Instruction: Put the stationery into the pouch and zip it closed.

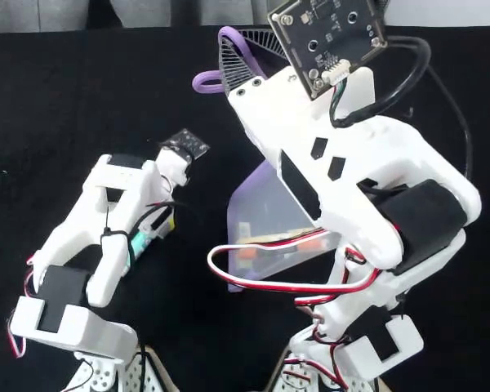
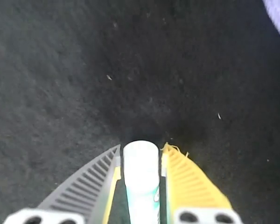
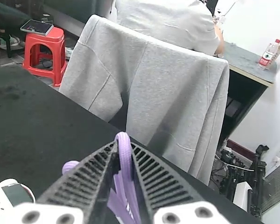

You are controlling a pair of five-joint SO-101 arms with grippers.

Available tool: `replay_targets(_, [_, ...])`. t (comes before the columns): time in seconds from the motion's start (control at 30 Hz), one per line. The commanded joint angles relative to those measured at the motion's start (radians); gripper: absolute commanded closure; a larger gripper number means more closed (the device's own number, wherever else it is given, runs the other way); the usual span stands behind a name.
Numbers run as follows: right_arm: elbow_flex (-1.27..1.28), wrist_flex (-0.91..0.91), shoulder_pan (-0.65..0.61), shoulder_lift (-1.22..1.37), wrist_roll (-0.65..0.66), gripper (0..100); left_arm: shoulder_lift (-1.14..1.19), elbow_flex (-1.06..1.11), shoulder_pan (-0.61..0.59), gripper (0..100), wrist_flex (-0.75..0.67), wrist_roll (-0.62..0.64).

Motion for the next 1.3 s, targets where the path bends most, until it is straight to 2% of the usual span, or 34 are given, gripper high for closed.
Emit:
replay_targets(0.0, [-0.041, -0.017, 0.012, -0.038, -0.003, 98.7, -0.005, 0.031, -0.004, 88, -0.037, -0.008])
replay_targets(0.07, [-0.041, -0.017, 0.012, -0.038, -0.003, 98.7, -0.014, 0.048, -0.007, 89, -0.038, -0.009])
replay_targets(0.17, [-0.041, -0.017, 0.012, -0.036, -0.003, 98.7, -0.026, 0.030, -0.013, 97, -0.023, -0.009])
replay_targets(0.33, [-0.041, -0.018, 0.012, -0.030, -0.003, 98.7, -0.153, -0.097, -0.036, 97, 0.084, -0.003])
replay_targets(0.5, [-0.036, -0.018, 0.012, -0.028, -0.003, 98.7, -0.443, -0.260, -0.090, 97, 0.144, 0.023])
replay_targets(0.7, [-0.033, -0.018, 0.009, -0.015, -0.012, 98.7, -0.916, -0.302, -0.193, 97, 0.140, 0.224])
replay_targets(0.87, [-0.038, -0.043, -0.009, 0.050, -0.012, 98.7, -1.306, -0.136, -0.297, 97, 0.037, 0.362])
replay_targets(1.1, [-0.042, -0.097, -0.011, 0.002, -0.008, 98.7, -1.811, 0.263, -0.446, 97, -0.123, 0.540])
replay_targets(1.27, [-0.038, -0.087, 0.055, -0.048, -0.008, 98.7, -1.760, 0.320, -0.469, 97, -0.141, 0.601])
